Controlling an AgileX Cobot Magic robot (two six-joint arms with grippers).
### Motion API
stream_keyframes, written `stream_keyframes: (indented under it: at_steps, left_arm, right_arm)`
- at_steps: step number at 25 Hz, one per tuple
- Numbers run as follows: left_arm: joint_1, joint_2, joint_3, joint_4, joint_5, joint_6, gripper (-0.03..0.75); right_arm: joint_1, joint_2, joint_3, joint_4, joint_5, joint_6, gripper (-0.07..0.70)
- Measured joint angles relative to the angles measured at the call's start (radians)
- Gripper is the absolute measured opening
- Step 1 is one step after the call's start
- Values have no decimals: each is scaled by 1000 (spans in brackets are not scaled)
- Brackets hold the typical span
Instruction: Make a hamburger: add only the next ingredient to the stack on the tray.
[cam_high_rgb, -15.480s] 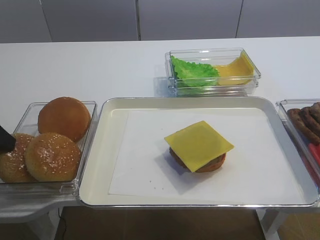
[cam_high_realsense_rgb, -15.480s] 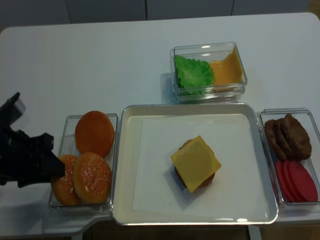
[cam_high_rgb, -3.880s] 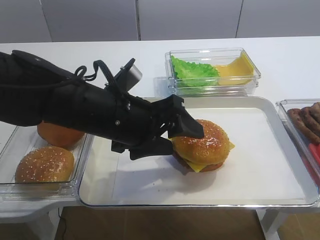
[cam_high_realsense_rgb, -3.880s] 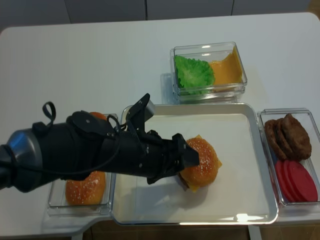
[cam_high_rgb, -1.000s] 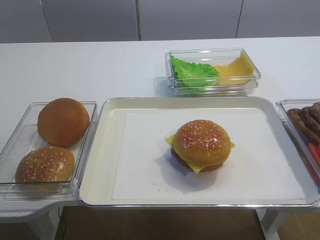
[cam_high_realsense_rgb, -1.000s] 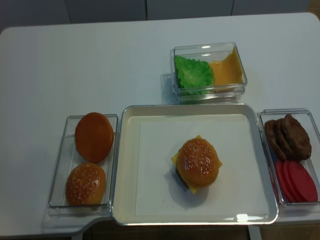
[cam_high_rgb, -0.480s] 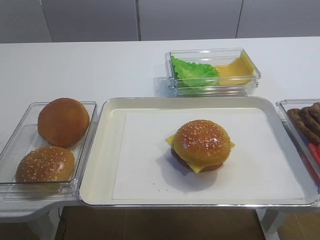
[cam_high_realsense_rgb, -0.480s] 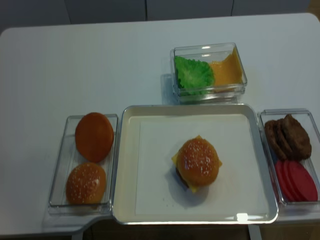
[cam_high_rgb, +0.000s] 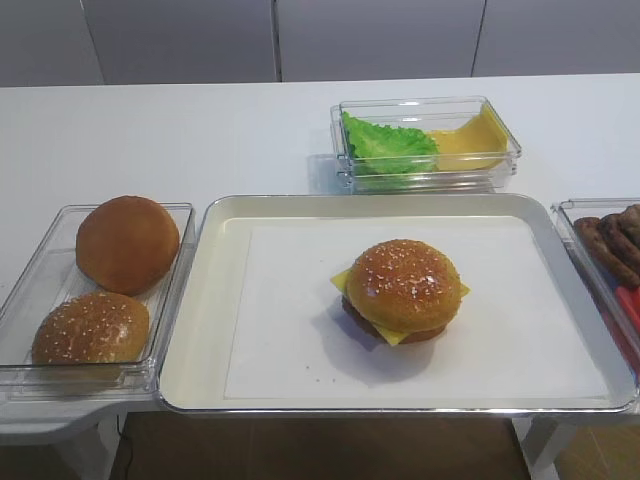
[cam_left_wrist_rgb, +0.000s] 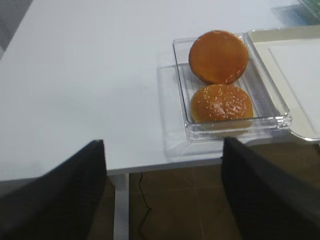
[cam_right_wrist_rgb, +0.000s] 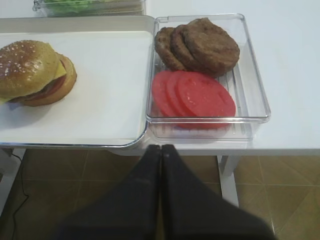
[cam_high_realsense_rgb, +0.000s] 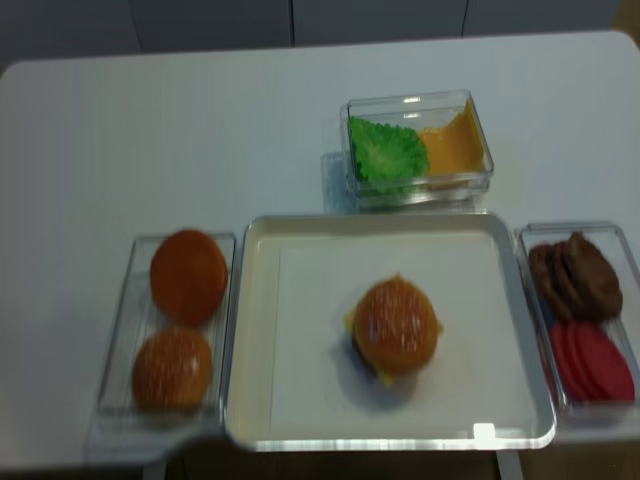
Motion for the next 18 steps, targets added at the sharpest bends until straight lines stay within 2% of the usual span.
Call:
stream_keyframes:
  at_steps: [13,18]
  left_arm:
    - [0,0,136,0,-2,-4,533]
    - [0,0,142,0,-35,-8,533]
  right_arm:
    - [0,0,0,0,0,0,-5]
    - [0,0,0,0,0,0,-5]
